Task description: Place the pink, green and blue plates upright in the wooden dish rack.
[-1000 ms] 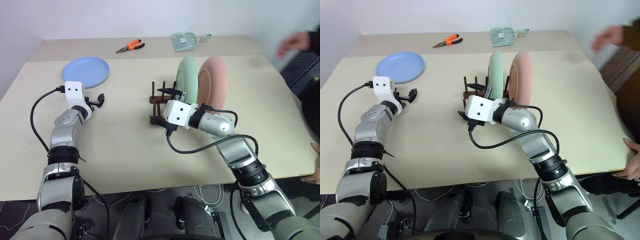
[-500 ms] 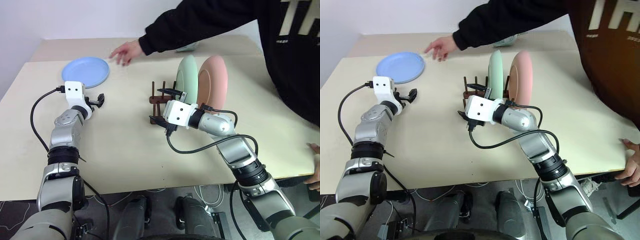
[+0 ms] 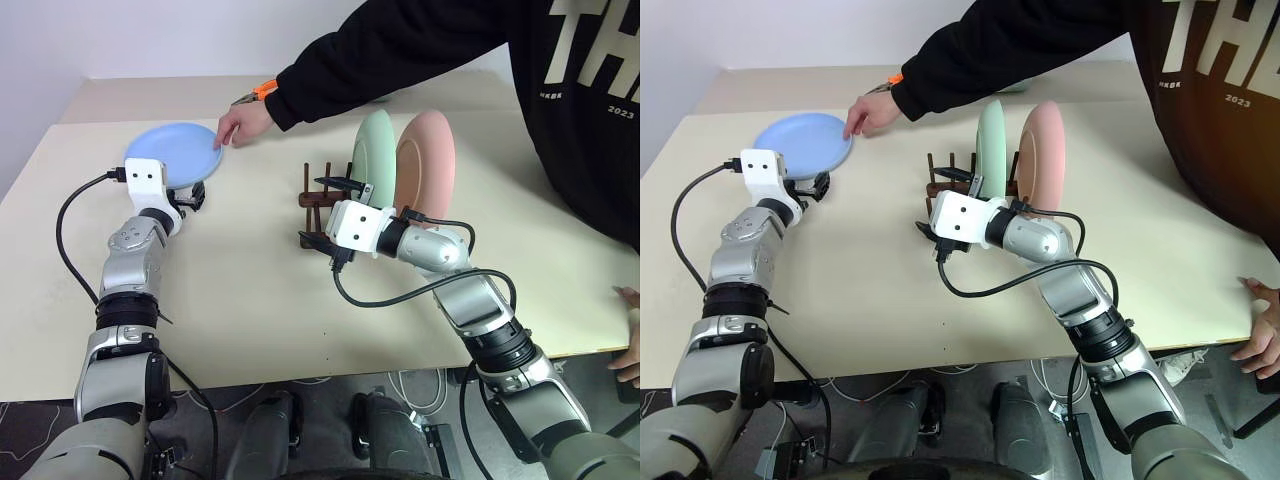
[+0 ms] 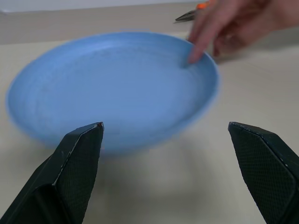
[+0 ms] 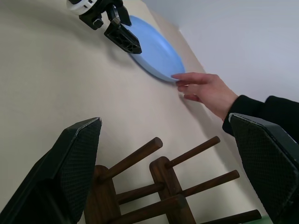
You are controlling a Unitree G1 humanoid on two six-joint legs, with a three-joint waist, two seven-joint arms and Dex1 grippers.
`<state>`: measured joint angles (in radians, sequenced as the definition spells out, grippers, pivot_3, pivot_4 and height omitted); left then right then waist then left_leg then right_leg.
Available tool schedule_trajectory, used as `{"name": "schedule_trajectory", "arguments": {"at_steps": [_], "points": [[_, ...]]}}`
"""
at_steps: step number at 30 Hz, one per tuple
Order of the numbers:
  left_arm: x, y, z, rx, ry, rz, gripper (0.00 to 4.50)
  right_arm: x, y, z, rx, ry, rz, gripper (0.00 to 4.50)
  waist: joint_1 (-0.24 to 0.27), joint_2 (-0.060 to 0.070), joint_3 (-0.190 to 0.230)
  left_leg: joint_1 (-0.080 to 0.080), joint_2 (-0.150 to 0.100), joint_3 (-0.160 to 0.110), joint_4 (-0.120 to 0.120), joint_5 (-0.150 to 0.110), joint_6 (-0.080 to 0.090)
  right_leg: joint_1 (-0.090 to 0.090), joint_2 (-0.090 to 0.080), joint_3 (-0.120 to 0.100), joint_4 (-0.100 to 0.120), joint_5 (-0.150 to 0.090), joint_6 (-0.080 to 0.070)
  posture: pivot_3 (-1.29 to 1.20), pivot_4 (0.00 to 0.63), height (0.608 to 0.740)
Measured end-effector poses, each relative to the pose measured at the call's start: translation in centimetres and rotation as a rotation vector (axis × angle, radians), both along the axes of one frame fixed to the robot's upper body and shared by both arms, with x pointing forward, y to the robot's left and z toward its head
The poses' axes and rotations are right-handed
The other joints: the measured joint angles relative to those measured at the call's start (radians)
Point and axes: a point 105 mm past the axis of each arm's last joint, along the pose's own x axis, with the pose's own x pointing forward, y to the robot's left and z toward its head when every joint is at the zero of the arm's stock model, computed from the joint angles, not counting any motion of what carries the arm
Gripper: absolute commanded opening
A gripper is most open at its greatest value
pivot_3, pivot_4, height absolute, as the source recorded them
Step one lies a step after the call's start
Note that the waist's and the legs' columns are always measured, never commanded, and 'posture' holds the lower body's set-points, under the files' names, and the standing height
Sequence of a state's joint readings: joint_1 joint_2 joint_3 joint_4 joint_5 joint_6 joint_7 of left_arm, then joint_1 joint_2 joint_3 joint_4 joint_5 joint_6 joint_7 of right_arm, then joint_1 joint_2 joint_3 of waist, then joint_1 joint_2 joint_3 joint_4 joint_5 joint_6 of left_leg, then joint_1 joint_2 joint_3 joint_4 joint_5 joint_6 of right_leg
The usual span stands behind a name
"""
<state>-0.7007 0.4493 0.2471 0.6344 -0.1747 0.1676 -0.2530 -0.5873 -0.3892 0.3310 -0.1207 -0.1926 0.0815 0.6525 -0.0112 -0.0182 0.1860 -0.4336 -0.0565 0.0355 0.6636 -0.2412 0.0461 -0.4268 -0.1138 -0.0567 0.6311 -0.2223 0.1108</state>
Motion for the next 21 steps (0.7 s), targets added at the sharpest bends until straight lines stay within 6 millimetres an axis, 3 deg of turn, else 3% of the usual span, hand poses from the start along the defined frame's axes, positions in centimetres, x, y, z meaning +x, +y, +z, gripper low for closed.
{"name": "schedule_trajectory", "arguments": {"at_steps": [8, 11, 13, 16, 21], "points": [[0.0, 0.3, 0.1, -0.004, -0.003, 0.019, 4.38, 0.0, 0.0, 0.0, 0.0, 0.0, 0.0, 4.5, 0.0, 0.0, 0.0, 0.0, 0.0, 0.0, 0.0, 0.0, 0.0, 0.0, 0.0, 0.0, 0.0, 0.0, 0.0, 0.0, 0.15, 0.74], [-0.2, 0.0, 0.3, 0.123, 0.009, -0.028, 4.38, 0.0, 0.0, 0.0, 0.0, 0.0, 0.0, 4.5, -0.001, 0.0, 0.0, 0.0, 0.0, 0.0, 0.0, 0.0, 0.0, 0.0, 0.0, 0.0, 0.0, 0.0, 0.0, 0.0, 0.15, 0.74], [-0.6, -0.9, 0.8, 0.265, 0.021, -0.138, 4.38, 0.0, 0.0, 0.0, -0.001, 0.0, -0.001, 4.5, -0.001, 0.0, 0.0, 0.0, 0.0, 0.0, 0.0, 0.0, 0.0, 0.0, 0.0, 0.0, 0.0, 0.0, 0.0, 0.0, 0.15, 0.74], [-0.8, -2.6, 1.0, 0.342, 0.046, -0.284, 4.38, 0.0, 0.0, 0.0, 0.0, 0.001, 0.0, 4.5, 0.0, 0.0, 0.0, 0.0, 0.0, 0.0, 0.0, 0.0, 0.0, 0.0, 0.0, 0.0, 0.0, 0.0, 0.0, 0.0, 0.15, 0.74], [-1.1, -4.1, -1.1, 0.402, 0.154, -0.409, 4.38, 0.0, 0.1, 0.0, 0.003, 0.0, 0.001, 4.5, -0.002, 0.0, 0.0, 0.0, 0.0, 0.0, 0.0, 0.0, 0.0, 0.0, 0.0, 0.0, 0.0, 0.0, 0.0, 0.0, 0.15, 0.74]]}}
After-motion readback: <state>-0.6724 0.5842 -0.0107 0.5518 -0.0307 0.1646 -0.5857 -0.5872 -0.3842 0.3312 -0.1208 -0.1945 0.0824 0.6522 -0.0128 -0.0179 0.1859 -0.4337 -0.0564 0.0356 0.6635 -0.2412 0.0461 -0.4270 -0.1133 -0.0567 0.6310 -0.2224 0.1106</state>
